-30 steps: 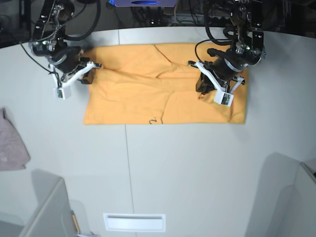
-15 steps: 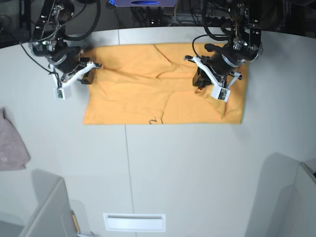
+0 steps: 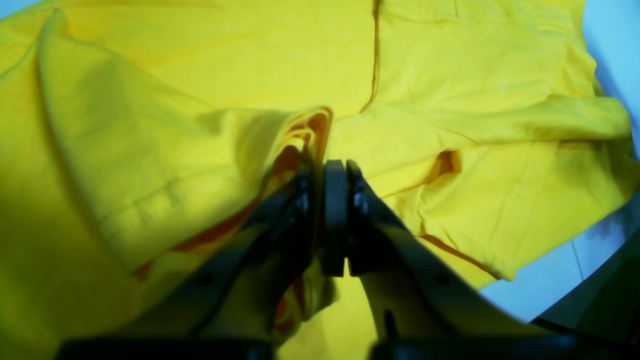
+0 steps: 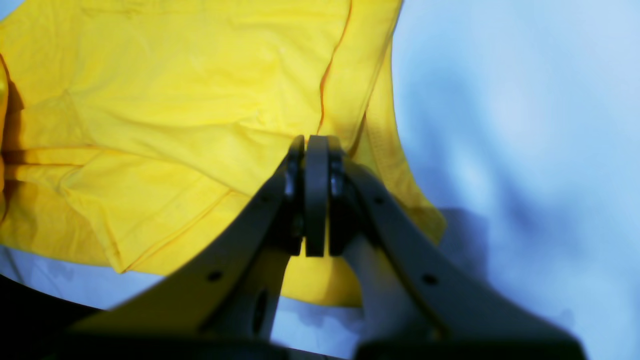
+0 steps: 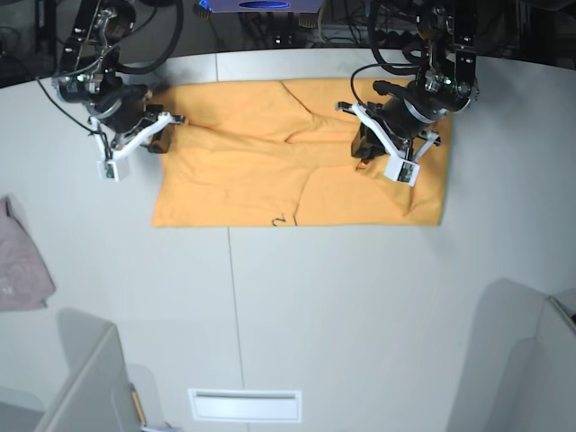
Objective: Fold the T-shirt properly
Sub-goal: 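Grasp the shirt's end with the left gripper and fold it toward the right gripper, then release the folded end and raise the left gripper away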
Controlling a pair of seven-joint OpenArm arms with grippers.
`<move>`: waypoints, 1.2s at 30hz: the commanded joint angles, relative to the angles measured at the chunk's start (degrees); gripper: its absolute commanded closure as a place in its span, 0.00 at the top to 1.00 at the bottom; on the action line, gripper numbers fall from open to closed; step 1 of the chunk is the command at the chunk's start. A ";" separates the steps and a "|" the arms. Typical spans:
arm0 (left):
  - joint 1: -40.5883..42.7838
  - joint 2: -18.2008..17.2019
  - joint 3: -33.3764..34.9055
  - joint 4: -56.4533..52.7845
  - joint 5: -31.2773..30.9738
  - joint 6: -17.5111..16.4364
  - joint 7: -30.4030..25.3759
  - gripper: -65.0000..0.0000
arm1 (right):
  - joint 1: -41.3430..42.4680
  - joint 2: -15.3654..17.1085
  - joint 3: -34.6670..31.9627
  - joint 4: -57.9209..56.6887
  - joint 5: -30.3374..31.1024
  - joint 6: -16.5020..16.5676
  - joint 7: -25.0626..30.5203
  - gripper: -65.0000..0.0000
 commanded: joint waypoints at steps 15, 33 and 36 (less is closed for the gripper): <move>-4.80 2.54 16.60 0.35 -0.93 -0.12 -1.27 0.77 | 0.09 0.28 0.14 0.84 0.66 0.21 0.87 0.00; -1.19 5.00 -19.18 2.55 -0.93 -0.12 -1.54 0.00 | 0.44 0.28 -0.12 -2.59 0.66 0.21 0.96 0.00; -1.10 5.70 -23.04 2.46 -0.93 -0.12 -1.18 0.00 | 1.06 0.10 -0.21 -3.99 0.66 0.21 1.04 0.00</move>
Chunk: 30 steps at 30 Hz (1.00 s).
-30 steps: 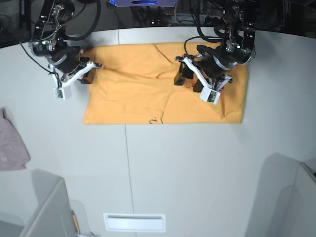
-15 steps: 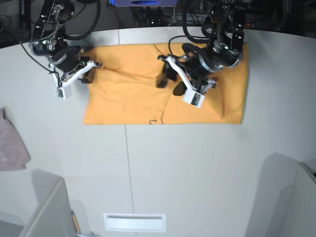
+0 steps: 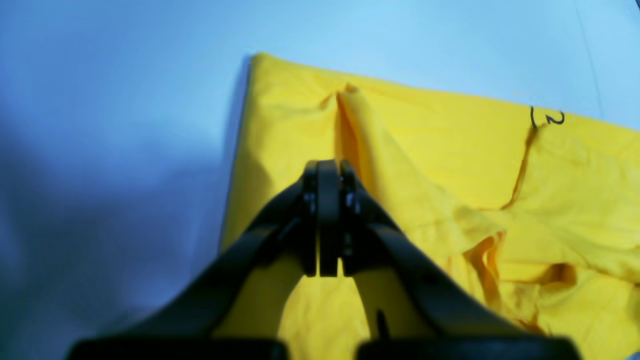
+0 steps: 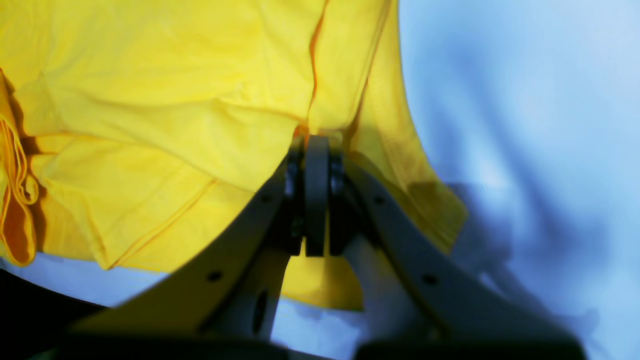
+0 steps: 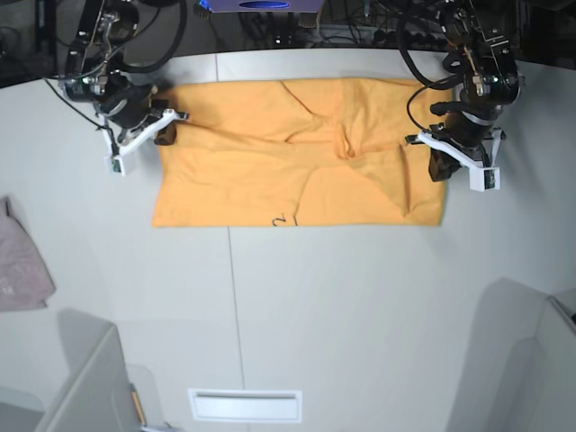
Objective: Fold the T-shirt properly
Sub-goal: 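Release the folded end and raise the left gripper away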
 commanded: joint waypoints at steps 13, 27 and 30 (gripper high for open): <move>1.16 -0.29 3.58 -3.24 -0.84 -0.41 -0.73 0.00 | 1.61 0.23 -0.10 0.77 0.63 0.21 0.91 0.00; -10.27 5.52 7.62 -9.92 -0.84 -0.32 3.76 0.00 | 1.17 0.23 0.34 0.95 0.63 0.21 0.82 0.00; -14.76 7.63 7.62 -12.30 -0.76 -0.32 6.66 0.00 | 1.17 0.23 0.34 0.86 0.63 0.21 0.82 0.00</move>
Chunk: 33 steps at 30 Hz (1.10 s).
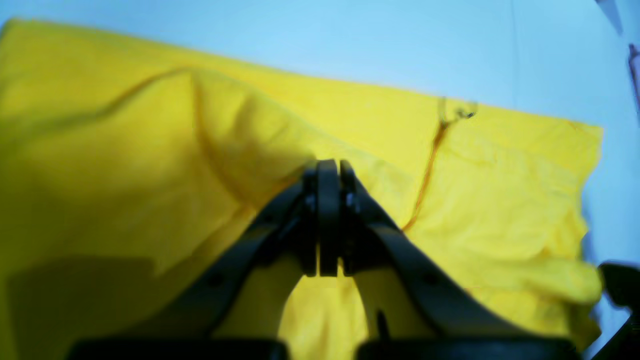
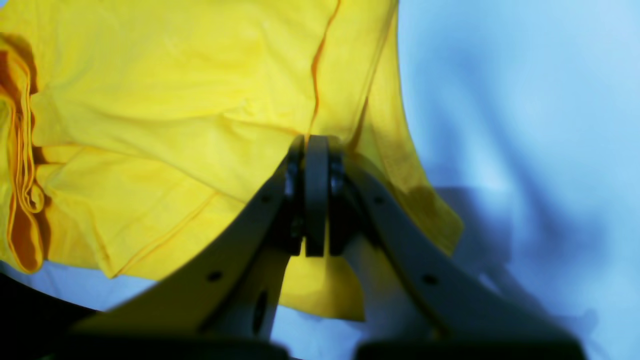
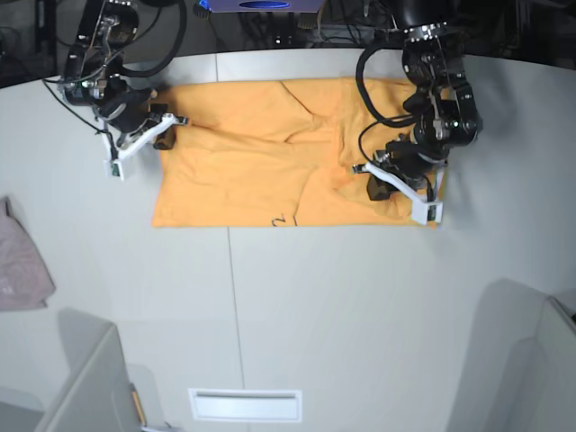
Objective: Fold the T-shirt properly
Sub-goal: 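Release the folded end and raise the left gripper away, then grasp the shirt's other end with the right gripper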
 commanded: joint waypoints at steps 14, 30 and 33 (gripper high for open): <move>-9.93 0.17 1.44 -4.28 -1.17 -0.10 0.06 0.00 | 1.07 0.30 0.30 1.87 0.70 0.21 1.13 0.00; 13.28 -16.53 -20.54 5.74 -1.08 -0.54 -6.09 0.00 | 12.23 7.42 8.38 -7.36 24.08 0.03 -12.67 0.93; 19.25 -16.53 -20.98 6.27 -1.17 -0.54 -11.72 0.00 | 14.69 9.09 8.82 -16.06 24.26 0.03 -14.96 0.86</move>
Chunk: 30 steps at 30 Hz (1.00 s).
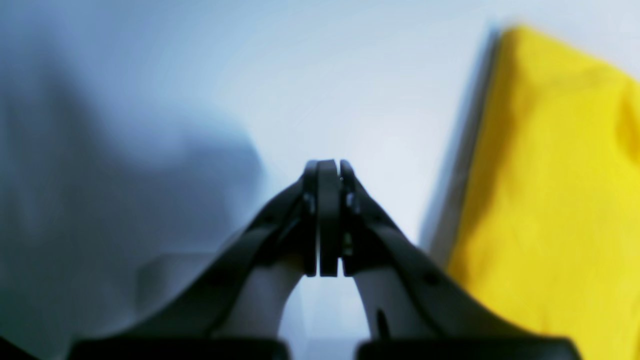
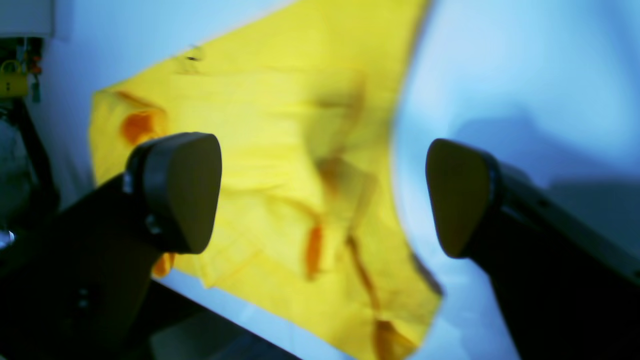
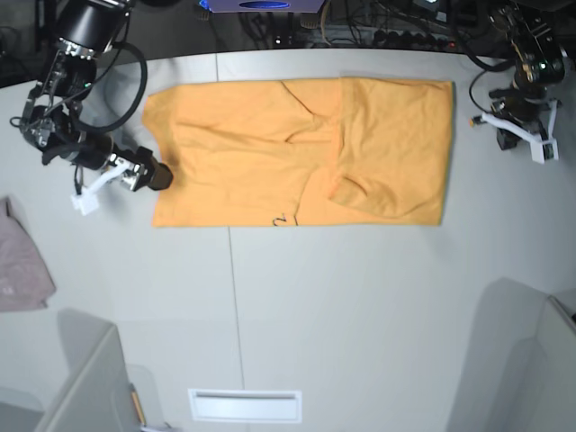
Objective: Fold the T-shirt properly
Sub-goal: 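Grasp the shirt's other end with the right gripper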
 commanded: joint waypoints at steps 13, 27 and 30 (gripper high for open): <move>4.53 -0.88 -0.39 1.20 -0.52 -0.13 -6.04 0.00 | -0.44 1.23 -7.72 -3.48 -1.96 0.32 0.34 0.77; 1.80 -0.70 -0.03 -0.65 -0.61 -0.13 -6.04 0.00 | -0.26 1.05 -15.37 -5.15 -2.40 0.23 2.54 0.77; 1.80 -0.62 1.20 -0.47 -0.61 -0.13 -6.04 0.00 | 1.15 1.14 -15.37 -9.37 -2.40 0.23 2.98 0.73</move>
